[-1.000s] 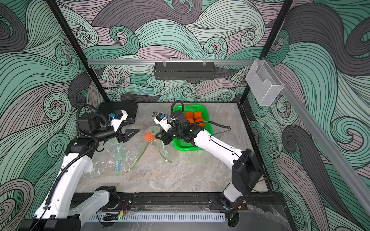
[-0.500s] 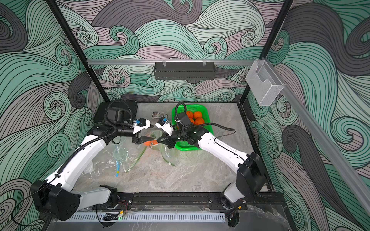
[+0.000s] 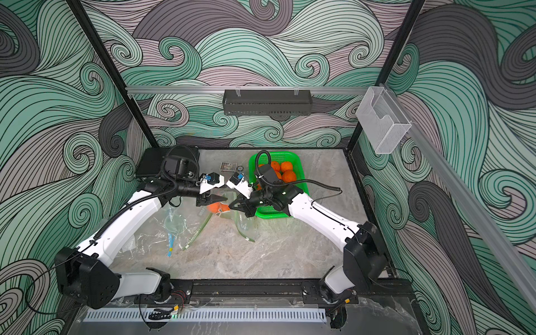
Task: Open the zip-top bag and take out the orange
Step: Place the zipper food storage bag at the center of the board.
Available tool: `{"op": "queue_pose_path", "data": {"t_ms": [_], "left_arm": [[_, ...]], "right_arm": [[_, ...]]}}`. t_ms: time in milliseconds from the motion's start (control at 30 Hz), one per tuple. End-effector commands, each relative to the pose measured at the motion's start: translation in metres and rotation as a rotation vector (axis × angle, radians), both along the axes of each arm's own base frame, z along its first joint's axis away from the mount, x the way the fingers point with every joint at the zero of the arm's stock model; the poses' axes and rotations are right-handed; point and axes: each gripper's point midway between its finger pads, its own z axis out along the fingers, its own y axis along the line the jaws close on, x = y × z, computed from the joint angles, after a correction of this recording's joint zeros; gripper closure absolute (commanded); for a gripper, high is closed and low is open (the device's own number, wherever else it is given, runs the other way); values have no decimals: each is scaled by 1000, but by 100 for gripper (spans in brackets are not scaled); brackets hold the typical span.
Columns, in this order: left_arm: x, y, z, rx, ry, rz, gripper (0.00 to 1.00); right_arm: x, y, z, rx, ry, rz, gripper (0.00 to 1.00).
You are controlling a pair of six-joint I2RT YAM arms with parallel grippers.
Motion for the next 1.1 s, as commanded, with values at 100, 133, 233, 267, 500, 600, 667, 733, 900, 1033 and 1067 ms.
{"op": "queue_pose_path", "data": {"t_ms": [100,133,233,267,500,600,667,733,900,1033,1067], "left_arm": [[-3,-11,6,-19,-2,-61,87],[-4,-11,6,-20,-1,-62,99],[-3,-10,9,-35,-9,-26,100],[2,-7,12,-37,-22,11,100],[38,19,34,-86,7,328,100],[38,24,43,-132,47,357,100],[36,25,45,-149,54,359,100],[34,26,49,-162,48,362,100],[31,29,46,-159,43,364,100],[28,28,42,-162,39,349,100],[28,28,42,-160,37,347,100]], "right_arm": [[-3,-5,10,26,-58,25,95],[-3,-4,11,28,-58,25,95],[0,-5,15,31,-73,13,88],[2,-7,17,34,-85,-3,80],[16,-35,45,138,-273,-109,45],[17,-54,53,197,-411,-148,37],[13,-63,47,184,-501,-139,36],[16,-71,33,138,-546,-163,35],[8,-86,5,141,-553,-218,36],[-6,-92,-17,127,-584,-255,36],[-6,-95,-16,139,-590,-280,36]]}}
